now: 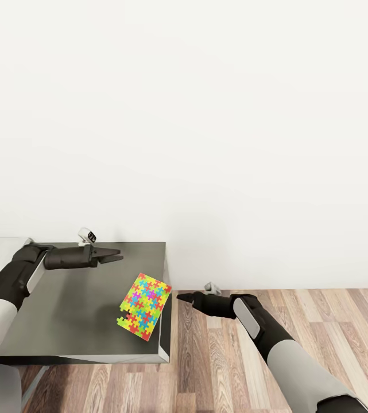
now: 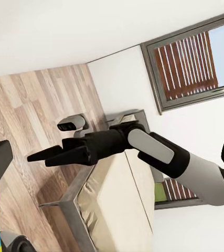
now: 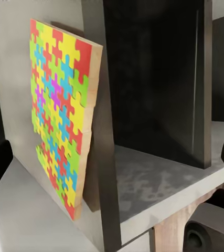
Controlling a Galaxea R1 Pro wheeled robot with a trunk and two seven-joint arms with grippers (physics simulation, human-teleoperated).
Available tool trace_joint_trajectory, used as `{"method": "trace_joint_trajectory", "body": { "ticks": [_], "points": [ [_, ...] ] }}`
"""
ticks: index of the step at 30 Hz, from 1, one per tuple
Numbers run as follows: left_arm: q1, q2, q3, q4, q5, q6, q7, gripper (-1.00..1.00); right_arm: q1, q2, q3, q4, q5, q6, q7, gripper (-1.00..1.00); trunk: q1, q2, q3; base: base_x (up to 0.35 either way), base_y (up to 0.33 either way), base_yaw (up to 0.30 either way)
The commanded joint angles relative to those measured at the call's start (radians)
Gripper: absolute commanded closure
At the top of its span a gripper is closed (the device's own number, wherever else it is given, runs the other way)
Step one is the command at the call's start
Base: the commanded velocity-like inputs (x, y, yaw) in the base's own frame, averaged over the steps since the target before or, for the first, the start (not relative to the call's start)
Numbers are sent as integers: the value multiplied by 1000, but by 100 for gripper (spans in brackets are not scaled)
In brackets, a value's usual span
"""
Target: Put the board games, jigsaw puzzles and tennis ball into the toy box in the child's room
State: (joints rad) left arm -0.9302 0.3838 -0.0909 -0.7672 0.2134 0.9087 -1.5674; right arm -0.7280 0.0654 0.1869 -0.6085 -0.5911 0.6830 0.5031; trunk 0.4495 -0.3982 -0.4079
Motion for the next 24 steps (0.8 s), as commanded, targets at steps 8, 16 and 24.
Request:
{"method": "trace_joint_trajectory", "body": {
  "ticks": [8, 16, 24],
  "points": [
    [-1, 1, -4, 0, 3, 10, -3, -100, -1, 0, 2, 0, 0, 3, 1, -100, 1, -2, -2, 0, 0, 140],
    [-1, 0, -4, 0, 3, 10, -3, -100, -1, -1, 1, 0, 0, 2, 0, -100, 1, -2, -2, 0, 0, 118],
    [-1, 0, -4, 0, 3, 10, -3, -100, -1, -1, 2, 0, 0, 2, 1, -100, 1, -2, -2, 0, 0, 13]
  ]
}}
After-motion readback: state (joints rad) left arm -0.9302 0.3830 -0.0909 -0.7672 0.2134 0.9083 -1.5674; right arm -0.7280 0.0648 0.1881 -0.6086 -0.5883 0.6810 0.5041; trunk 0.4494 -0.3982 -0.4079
